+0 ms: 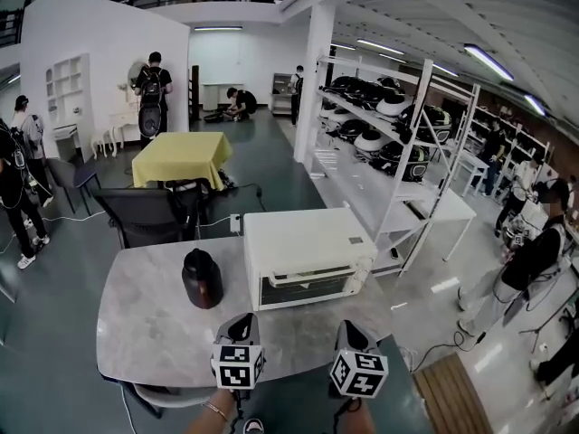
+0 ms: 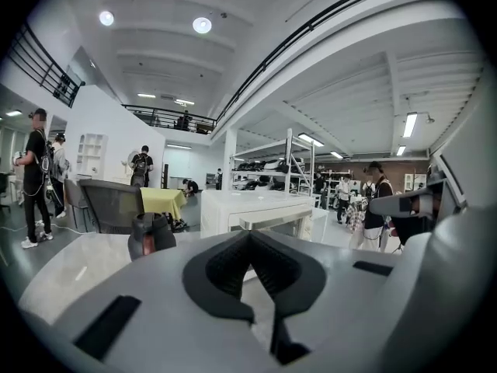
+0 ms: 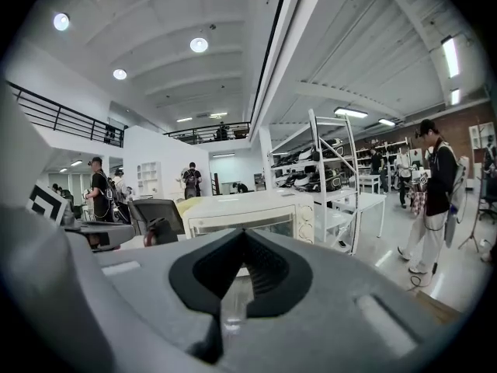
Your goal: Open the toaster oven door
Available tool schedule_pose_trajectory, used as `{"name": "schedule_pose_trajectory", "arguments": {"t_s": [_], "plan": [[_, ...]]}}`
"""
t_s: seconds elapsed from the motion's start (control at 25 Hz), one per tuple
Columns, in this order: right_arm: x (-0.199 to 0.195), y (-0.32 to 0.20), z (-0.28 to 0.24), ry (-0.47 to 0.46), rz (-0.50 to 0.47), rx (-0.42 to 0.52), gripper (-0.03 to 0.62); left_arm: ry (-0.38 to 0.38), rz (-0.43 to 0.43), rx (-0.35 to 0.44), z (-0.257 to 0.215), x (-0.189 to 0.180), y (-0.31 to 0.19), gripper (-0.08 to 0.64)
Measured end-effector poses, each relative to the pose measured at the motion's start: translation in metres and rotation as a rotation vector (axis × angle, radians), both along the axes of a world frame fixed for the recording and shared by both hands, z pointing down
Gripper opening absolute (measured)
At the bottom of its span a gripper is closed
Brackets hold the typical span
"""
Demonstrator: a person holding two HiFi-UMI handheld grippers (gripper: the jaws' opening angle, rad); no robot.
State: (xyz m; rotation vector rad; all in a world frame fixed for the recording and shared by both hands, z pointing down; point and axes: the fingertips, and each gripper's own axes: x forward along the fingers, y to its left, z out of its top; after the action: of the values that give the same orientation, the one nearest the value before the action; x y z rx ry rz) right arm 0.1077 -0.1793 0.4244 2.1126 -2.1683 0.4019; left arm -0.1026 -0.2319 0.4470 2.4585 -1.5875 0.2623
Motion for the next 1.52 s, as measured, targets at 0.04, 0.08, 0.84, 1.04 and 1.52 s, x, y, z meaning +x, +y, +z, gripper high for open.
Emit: {"name": "schedule_pose_trajectory", "arguments": {"t_s": [0.04,0.08,0.84,1.04,1.52], "plan": [[-0.001,-0.012,-0.003,0.003,0.001,0.004,0.005,0.003,-0.001,0.004,-0.002,-0.002,-0.013,-0.005],[-0.003,-0.024,-0.005,0.006,0.002,0.008,0.005,0.007,-0.004,0.006,-0.004,-0.005,-0.026,-0.005],[0.013,-0.13,-0.011,0.029,0.011,-0.007,0.005,0.051,-0.082,-0.043,0.008,-0.023,-0.128,-0.005],[0.022,-0.13,-0.016,0.044,-0.016,-0.006,0.005,0.054,-0.106,-0.054,0.009,-0.013,-0.123,-0.005],[0.046,-0.12,-0.009,0.017,-0.007,-0.012,0.005,0.04,-0.123,-0.076,0.013,0.002,-0.113,-0.005]]}}
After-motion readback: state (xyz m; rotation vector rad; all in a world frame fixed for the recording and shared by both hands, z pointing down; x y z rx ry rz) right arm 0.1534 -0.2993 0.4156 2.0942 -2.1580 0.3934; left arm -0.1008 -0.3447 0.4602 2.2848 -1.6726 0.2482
